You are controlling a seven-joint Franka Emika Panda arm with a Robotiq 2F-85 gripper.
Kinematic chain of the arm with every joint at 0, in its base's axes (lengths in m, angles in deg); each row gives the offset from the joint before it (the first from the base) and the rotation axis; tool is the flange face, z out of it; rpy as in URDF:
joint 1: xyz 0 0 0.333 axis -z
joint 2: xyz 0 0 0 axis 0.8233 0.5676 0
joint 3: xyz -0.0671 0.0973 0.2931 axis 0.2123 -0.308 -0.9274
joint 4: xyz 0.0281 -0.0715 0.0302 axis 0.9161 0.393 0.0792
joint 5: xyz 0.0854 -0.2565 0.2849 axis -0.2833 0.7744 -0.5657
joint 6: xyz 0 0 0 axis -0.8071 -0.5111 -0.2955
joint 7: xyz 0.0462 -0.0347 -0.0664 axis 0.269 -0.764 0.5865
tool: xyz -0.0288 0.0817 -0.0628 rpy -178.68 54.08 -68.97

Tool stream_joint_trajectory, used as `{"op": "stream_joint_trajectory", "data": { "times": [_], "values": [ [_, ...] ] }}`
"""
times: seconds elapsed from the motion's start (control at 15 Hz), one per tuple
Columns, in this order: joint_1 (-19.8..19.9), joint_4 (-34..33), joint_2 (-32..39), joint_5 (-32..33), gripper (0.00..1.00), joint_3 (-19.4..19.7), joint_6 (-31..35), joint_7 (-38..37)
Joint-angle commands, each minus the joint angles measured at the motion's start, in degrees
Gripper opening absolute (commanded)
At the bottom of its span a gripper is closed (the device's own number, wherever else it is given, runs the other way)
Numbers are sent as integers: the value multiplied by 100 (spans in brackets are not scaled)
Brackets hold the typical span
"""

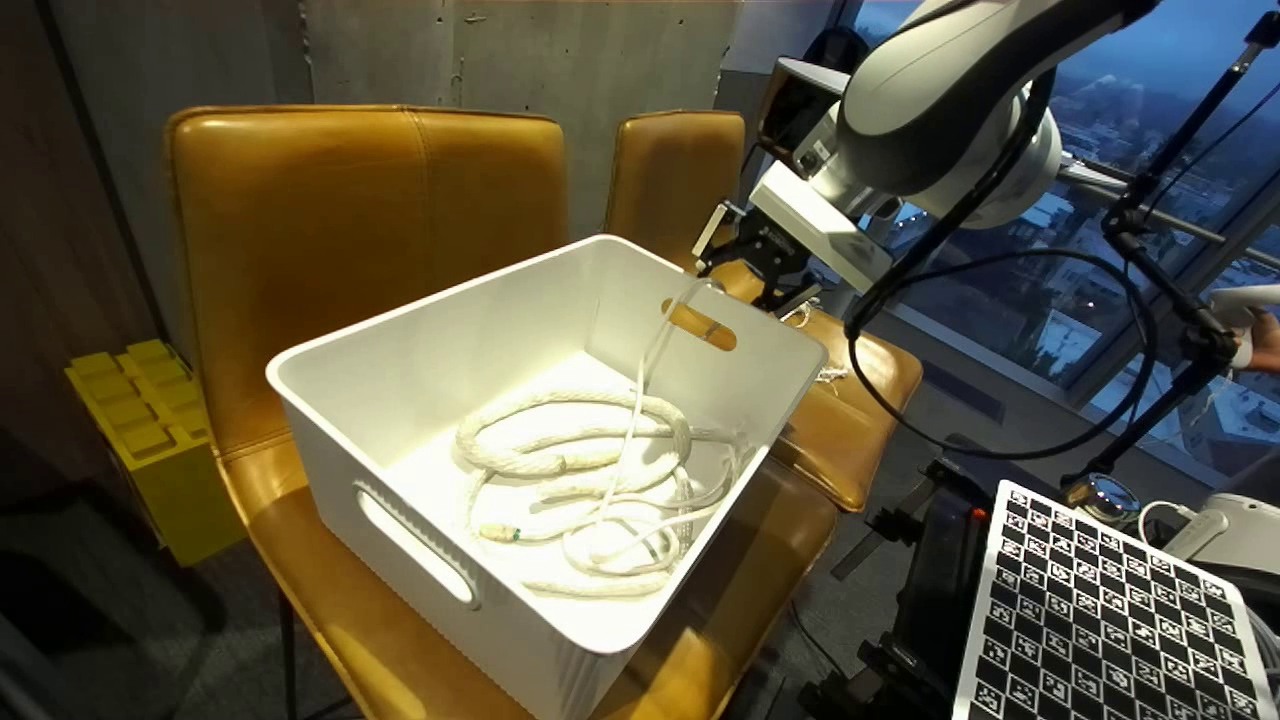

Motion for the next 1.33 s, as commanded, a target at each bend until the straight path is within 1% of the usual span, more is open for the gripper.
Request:
{"op": "stream_joint_trajectory", "data": {
  "times": [0.0,0.33,0.4,0.6,0.8,0.93,1.13,1.27],
  "values": [
    [-124,-112,70,49,39,100,-111,-185],
    [-143,-144,104,85,2,124,-139,-203],
    [-142,-154,103,91,0,130,-146,-202],
    [-131,-177,58,98,0,143,-206,-198],
    [-187,-116,-185,138,1,164,-243,-201],
    [-303,67,-541,207,1,182,-268,-212],
    [-570,590,-1300,359,1,107,-173,-159],
    [-811,930,-1770,575,1,65,-115,-206]
  ]
}}
